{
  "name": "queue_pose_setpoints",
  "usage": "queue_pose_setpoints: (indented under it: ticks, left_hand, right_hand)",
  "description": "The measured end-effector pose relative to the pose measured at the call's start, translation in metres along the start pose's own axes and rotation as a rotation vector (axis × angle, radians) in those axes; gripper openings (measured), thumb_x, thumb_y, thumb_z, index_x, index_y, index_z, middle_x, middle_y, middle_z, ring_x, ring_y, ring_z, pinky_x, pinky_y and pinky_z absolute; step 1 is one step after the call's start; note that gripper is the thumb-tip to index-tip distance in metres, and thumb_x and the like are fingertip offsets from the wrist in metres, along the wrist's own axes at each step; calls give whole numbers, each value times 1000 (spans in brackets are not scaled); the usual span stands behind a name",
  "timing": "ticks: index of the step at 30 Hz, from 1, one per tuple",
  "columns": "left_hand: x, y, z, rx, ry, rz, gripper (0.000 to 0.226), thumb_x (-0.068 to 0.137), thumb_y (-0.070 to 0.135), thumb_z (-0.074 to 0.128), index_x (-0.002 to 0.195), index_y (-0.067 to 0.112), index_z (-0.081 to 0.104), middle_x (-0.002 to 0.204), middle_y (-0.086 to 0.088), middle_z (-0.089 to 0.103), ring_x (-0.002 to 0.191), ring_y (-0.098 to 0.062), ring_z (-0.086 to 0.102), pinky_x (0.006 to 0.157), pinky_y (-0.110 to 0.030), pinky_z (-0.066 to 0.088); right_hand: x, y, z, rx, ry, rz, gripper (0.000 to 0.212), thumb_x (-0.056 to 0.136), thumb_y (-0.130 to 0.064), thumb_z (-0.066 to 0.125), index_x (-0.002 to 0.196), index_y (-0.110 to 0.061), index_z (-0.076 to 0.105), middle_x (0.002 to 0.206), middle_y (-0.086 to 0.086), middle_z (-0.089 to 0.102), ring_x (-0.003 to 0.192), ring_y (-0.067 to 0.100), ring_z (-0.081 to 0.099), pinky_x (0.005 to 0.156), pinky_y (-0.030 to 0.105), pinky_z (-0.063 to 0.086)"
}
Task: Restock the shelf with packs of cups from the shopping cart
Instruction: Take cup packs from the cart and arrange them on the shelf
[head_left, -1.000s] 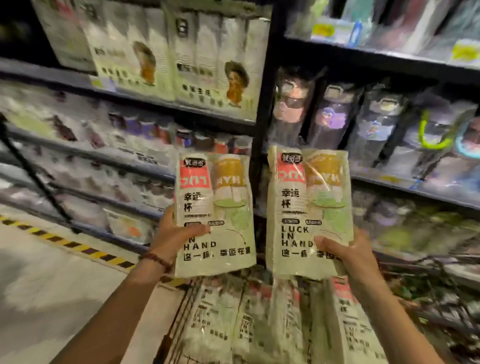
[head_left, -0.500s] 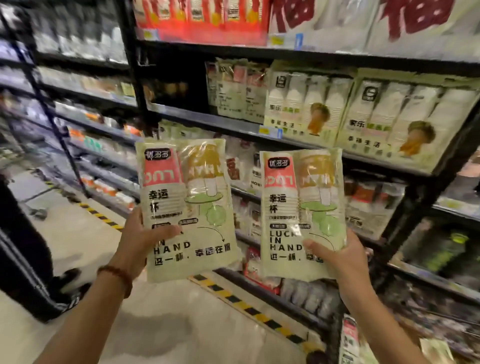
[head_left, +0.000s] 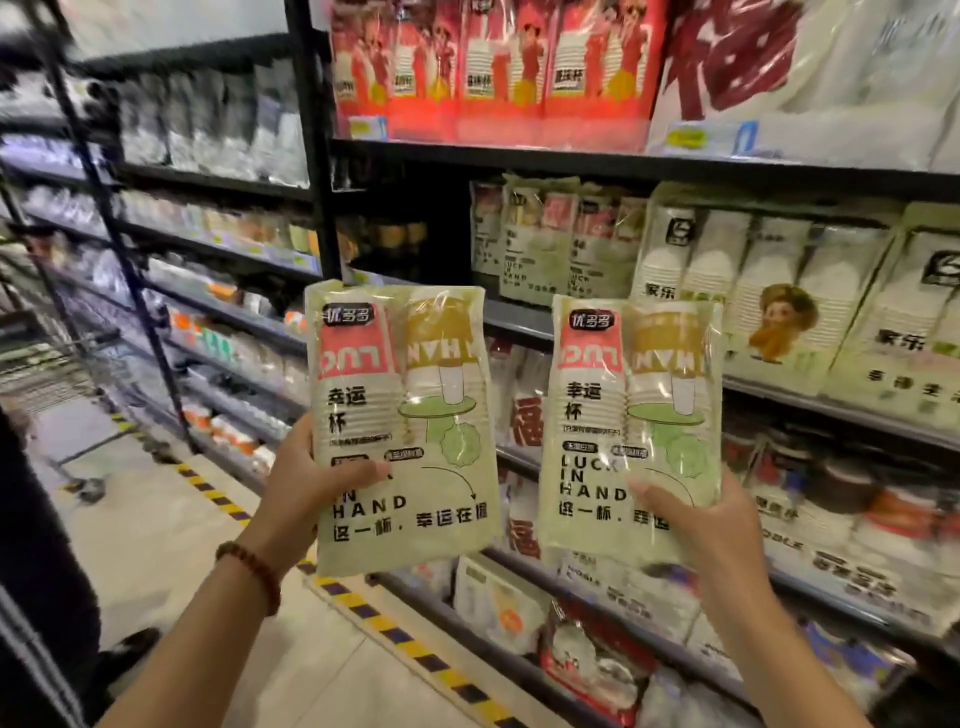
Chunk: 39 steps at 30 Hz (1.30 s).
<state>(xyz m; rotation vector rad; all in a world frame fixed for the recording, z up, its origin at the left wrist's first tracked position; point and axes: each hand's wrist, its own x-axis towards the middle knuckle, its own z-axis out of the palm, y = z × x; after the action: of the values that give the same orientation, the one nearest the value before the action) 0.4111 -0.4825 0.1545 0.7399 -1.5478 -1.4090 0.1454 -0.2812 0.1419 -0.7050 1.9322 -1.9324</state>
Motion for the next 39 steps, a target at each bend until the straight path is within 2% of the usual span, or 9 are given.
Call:
queue_pose_setpoints:
  ticks: [3, 7, 14, 17, 20, 23, 26, 31, 39]
  left_hand:
    - [61, -9, 9, -4, -13, 4, 81, 34, 29, 81, 110, 11, 58, 93, -8, 74, 80, -27, 72, 61, -38, 58]
    - [144, -12, 23, -67, -49, -7, 81, 33, 26, 80, 108, 8, 57, 91, -9, 74, 77, -25, 72, 58, -34, 57]
    - [261, -19, 40, -142, -133, -12, 74, 35, 25, 80, 105, 11, 59, 91, -10, 74, 79, -27, 72, 61, -38, 57]
    - [308, -24, 45, -163, -198, -19, 71, 35, 24, 80, 102, 13, 60, 91, -9, 75, 80, -28, 72, 62, -38, 58]
    - [352, -27, 48, -187, -279, -34, 74, 34, 23, 79, 104, 8, 60, 87, -8, 75, 78, -27, 72, 58, -34, 57]
    - [393, -25, 49, -186, -391, -42, 71, 36, 22, 77, 103, 6, 60, 85, -10, 75, 74, -27, 72, 56, -33, 57]
    - [428, -20, 53, -207, -497, -71, 62, 40, 13, 78, 99, 8, 59, 82, -11, 74, 68, -26, 72, 53, -34, 57]
    - [470, -12, 71, -205, -596, -60, 47, 56, 7, 70, 101, 5, 61, 94, -17, 73, 80, -34, 71, 64, -43, 60]
    - [503, -18, 99, -207, -588, -34, 46, 60, 4, 75, 104, 5, 61, 97, -17, 71, 82, -33, 71, 67, -46, 58]
  right_hand:
    - [51, 3, 25, 20, 19, -7, 59, 64, -15, 85, 116, -22, 57, 102, -1, 68, 90, 20, 67, 75, 39, 57]
    - [119, -5, 55, 13, 18, -15, 58, 66, -16, 84, 118, -22, 59, 104, -3, 70, 93, 17, 67, 70, 32, 55]
    - [204, -13, 95, -31, 92, -19, 65, 58, -21, 88, 117, -22, 60, 105, -1, 71, 95, 21, 67, 83, 43, 54]
    - [227, -17, 111, -50, 134, -25, 72, 49, -32, 90, 115, -25, 62, 103, -2, 72, 95, 23, 68, 86, 48, 54]
    - [242, -24, 128, -33, 195, -36, 58, 60, -18, 87, 112, -22, 62, 101, -1, 72, 94, 22, 68, 84, 44, 55]
    - [252, -31, 148, -45, 270, -38, 51, 62, -15, 85, 108, -25, 64, 99, -2, 72, 94, 23, 68, 85, 45, 54]
    - [259, -37, 165, -53, 337, -49, 45, 65, -13, 84, 101, -30, 63, 97, -5, 72, 92, 19, 68, 84, 41, 54]
    - [275, -50, 180, -81, 432, -65, 53, 64, -18, 85, 113, -21, 64, 101, -2, 72, 93, 20, 68, 83, 39, 55]
    - [312, -56, 190, -77, 478, -136, 51, 64, -19, 85, 111, -19, 65, 101, -3, 72, 93, 15, 69, 79, 34, 55]
